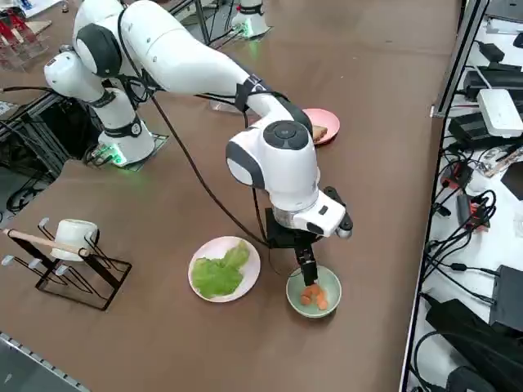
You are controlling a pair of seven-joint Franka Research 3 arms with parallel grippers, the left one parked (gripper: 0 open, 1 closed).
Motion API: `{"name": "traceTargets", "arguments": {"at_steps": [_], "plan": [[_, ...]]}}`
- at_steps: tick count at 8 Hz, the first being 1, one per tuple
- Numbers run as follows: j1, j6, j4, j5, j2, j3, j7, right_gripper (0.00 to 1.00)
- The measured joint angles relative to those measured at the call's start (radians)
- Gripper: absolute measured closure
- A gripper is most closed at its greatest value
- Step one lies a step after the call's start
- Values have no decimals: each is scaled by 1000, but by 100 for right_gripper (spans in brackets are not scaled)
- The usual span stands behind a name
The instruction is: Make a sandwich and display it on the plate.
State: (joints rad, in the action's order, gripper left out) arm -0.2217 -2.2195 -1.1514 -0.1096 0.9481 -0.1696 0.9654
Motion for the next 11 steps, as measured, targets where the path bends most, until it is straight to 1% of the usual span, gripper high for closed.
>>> {"name": "traceTargets", "arguments": {"at_steps": [2,3,5,6,8,9,11], "plan": [[2,-36,0,0,21,5,0,29],[2,-40,0,1,27,7,0,50],[2,-40,2,3,29,8,0,89],[2,-40,10,7,26,8,0,97],[2,-16,27,7,20,8,0,97],[2,18,40,7,4,8,0,97],[3,109,61,1,-58,10,-14,97]]}}
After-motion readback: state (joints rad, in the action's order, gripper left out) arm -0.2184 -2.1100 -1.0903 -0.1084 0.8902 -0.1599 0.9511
